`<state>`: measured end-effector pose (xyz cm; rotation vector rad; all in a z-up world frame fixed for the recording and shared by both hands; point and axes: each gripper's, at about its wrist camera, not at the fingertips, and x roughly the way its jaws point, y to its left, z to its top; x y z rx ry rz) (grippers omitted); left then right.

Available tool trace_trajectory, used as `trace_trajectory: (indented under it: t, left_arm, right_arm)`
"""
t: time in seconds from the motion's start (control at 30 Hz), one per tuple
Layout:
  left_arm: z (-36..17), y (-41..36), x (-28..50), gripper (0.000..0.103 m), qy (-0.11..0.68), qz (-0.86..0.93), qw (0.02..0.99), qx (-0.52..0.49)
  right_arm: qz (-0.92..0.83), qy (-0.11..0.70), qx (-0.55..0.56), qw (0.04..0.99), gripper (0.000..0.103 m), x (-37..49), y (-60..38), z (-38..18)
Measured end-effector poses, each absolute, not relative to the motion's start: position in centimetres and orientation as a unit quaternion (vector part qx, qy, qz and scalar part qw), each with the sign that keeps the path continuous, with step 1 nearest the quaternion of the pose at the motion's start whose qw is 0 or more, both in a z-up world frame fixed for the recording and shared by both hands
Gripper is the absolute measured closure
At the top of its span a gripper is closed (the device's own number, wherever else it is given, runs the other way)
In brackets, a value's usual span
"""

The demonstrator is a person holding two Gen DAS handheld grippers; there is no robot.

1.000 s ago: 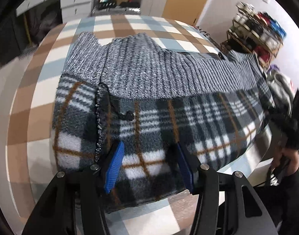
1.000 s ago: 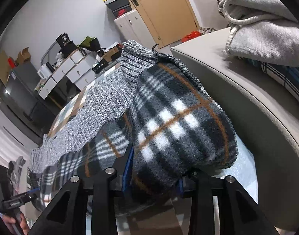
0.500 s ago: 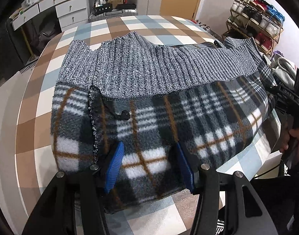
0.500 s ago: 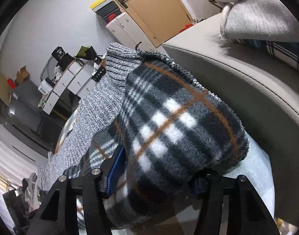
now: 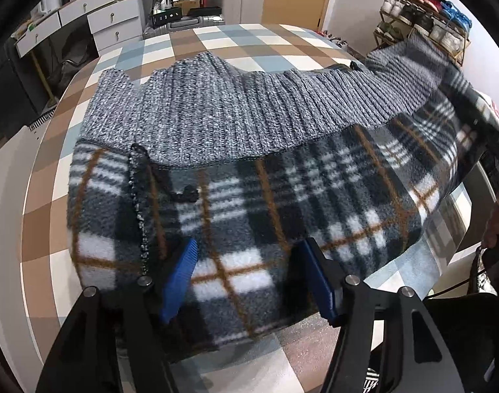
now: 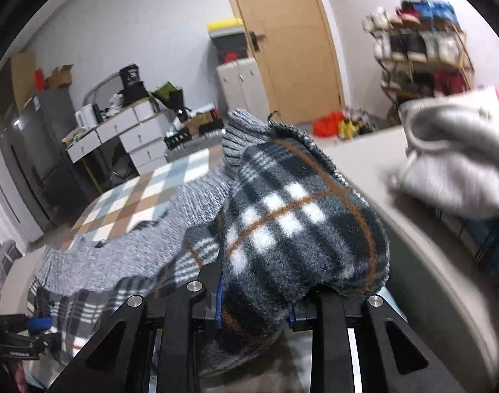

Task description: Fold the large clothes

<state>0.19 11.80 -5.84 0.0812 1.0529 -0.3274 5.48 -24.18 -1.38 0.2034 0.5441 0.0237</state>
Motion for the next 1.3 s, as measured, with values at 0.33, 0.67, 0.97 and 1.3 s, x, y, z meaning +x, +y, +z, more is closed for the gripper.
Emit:
trace_trajectory:
  t: [0.33,0.67,0.97,1.3]
  left_arm:
    - [-5.2,13.7,0.7,0.035,0.524,-0.219,0.823,-0.007]
    - [-2.4,22.5,0.1,0.034,0.526,-0.256,0.792,-0.173]
    - [-4.1,29.4,0.9,0.034,0.522,-0.223,0.769,-0.293]
    - [-0.1,29.1,1.6,0.031,0.453,-0.291,0.761,-0.363]
  right_arm:
    - [0.054,0.210,-0.024,0.976,0.079,5.4,-16.5,4.9]
    - [0.126,0.141,-0.241,0.952,0.079,1.8,-2.3,6.8]
    - [0.237,0.170,-0.448,0.845,0.079,-2.6,9.9,-5.3]
    - [0.313,0.249,-0.295,0.868,0.070,0.2,7.6,-5.7]
